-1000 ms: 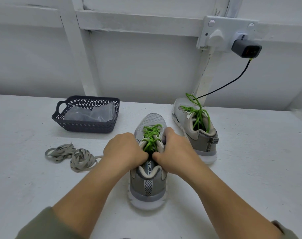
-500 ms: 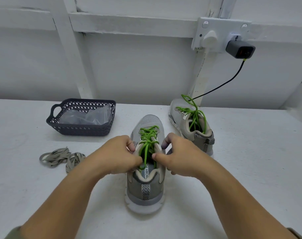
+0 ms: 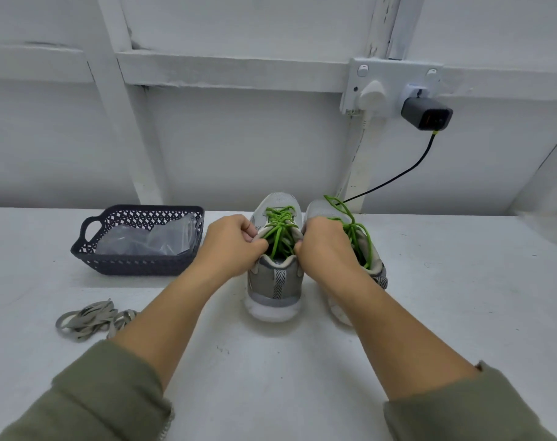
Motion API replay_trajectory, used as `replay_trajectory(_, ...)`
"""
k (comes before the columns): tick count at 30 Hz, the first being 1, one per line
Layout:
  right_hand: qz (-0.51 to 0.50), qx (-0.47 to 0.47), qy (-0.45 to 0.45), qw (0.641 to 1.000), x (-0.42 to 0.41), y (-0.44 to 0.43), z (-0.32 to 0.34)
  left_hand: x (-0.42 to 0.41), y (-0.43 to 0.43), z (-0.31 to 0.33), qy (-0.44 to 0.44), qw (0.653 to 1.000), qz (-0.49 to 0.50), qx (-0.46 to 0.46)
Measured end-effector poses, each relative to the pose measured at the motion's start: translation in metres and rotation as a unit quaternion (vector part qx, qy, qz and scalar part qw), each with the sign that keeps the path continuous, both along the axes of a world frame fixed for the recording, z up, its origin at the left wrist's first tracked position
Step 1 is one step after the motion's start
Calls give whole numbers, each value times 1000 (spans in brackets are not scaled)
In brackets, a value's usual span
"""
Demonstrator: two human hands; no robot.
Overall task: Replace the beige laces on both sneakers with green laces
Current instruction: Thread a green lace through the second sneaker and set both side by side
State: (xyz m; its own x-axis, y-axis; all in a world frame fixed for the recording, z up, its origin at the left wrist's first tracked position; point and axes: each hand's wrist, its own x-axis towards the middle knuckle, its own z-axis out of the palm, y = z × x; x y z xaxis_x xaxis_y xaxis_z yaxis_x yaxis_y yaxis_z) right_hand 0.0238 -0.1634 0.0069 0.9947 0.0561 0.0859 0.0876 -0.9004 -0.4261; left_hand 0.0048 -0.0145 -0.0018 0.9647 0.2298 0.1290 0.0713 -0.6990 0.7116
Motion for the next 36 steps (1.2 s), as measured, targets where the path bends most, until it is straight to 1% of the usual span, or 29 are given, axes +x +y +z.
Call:
replay_trajectory(4, 2, -55, -2, 998, 6, 5, -11, 8, -3, -9, 46, 999, -12, -6)
replay_trajectory(7, 26, -83, 19, 996, 6, 1, -7, 9, 1, -4, 87, 996, -29, 13)
replay_trajectory(9, 41, -54, -1, 998, 6, -13, 7, 13, 2, 8, 95, 994, -48, 35)
replay_trajectory(13, 5, 12, -64, 998, 10, -63, 44, 33, -12, 34, 13, 996, -82, 43)
replay_trajectory(15, 2, 38, -66, 997, 20, -89, 48, 47, -28, 41, 2, 992, -123, 37)
replay_trajectory(16, 3, 57, -47, 997, 28, -101, 46, 55, -39, 44, 10, 988, -153, 34)
replay_trajectory(18, 28, 100, 22, 994, 41, -115, 35, 66, -59, 46, 40, 976, -215, 18)
replay_trajectory(20, 56, 155, 95, 982, 47, -119, 24, 72, -76, 46, 63, 968, -241, -2)
replay_trajectory(21, 66, 186, 118, 973, 49, -118, 19, 74, -81, 46, 69, 967, -244, -13)
replay_trajectory(22, 76, 211, 129, 966, 49, -118, 14, 75, -85, 46, 71, 967, -243, -22)
replay_trajectory(24, 94, 241, 118, 959, 47, -118, 8, 72, -87, 44, 69, 965, -253, -26)
replay_trajectory(25, 100, 247, 106, 958, 47, -120, 6, 69, -89, 44, 66, 964, -259, -11)
replay_trajectory(28, 118, 231, 83, 962, 46, -127, 3, 56, -99, 40, 39, 964, -250, 79)
replay_trajectory(33, 123, 196, 82, 970, 47, -131, 2, 44, -114, 36, 82, 955, -239, 153)
replay_trajectory(36, 108, 190, 82, 972, 47, -129, 1, 39, -115, 39, 112, 951, -242, 160)
